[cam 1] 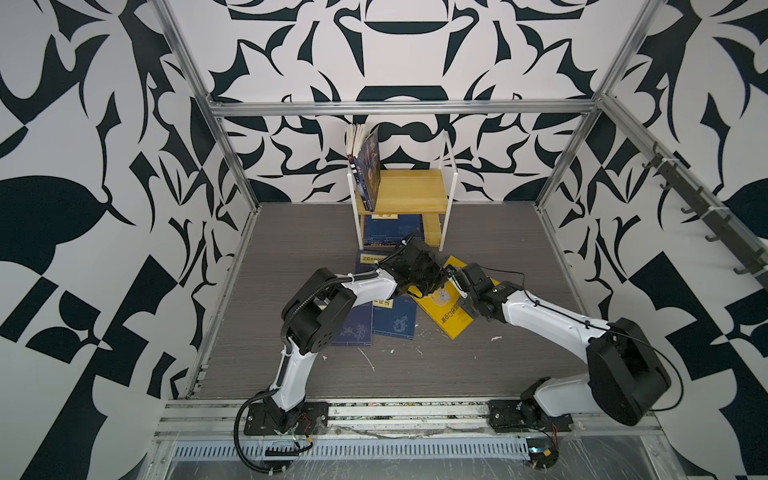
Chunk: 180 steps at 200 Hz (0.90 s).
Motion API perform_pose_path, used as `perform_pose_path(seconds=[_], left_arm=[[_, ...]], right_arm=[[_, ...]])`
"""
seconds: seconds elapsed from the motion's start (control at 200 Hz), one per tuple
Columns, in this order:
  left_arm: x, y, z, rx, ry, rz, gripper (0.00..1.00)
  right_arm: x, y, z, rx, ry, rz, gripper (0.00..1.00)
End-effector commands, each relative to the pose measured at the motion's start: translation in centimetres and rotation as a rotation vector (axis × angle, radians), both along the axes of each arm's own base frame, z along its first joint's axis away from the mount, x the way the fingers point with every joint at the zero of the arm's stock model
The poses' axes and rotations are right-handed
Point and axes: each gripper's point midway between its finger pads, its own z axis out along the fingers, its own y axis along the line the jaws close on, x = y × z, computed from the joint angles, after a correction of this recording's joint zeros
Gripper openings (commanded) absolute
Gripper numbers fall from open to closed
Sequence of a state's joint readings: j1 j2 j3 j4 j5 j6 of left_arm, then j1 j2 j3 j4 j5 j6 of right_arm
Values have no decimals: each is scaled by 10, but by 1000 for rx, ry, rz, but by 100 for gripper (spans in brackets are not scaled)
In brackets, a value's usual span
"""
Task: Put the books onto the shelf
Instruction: 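Lift the yellow book upright with the right gripper while left gripper releases and withdraws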
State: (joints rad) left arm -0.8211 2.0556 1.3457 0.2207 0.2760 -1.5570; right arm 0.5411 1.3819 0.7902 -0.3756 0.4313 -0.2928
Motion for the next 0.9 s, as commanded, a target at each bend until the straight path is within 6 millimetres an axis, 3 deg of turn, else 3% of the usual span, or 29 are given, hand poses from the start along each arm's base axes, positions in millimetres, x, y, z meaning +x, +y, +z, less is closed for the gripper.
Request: perform_pose_path(seconds=[0.0,0.155,0.465,0.71,0.895], left_arm=[[-2,-6,40,-84,-40,-9,40],[-1,5,44,-42,-81,-37,53],[0,51,49,164,-286,-155,81],[21,119,59,295,-432,-155,93],[6,163,67,409,-536,-260,97]], right_arm=[[13,6,36,44,-116,7,0],[12,1,58,70,-176,-15,0],[8,-14,119,164,-367,-105,0],[2,-14,162,347,-510,-160,0],[-1,-10,182,476,-564,-175,0]])
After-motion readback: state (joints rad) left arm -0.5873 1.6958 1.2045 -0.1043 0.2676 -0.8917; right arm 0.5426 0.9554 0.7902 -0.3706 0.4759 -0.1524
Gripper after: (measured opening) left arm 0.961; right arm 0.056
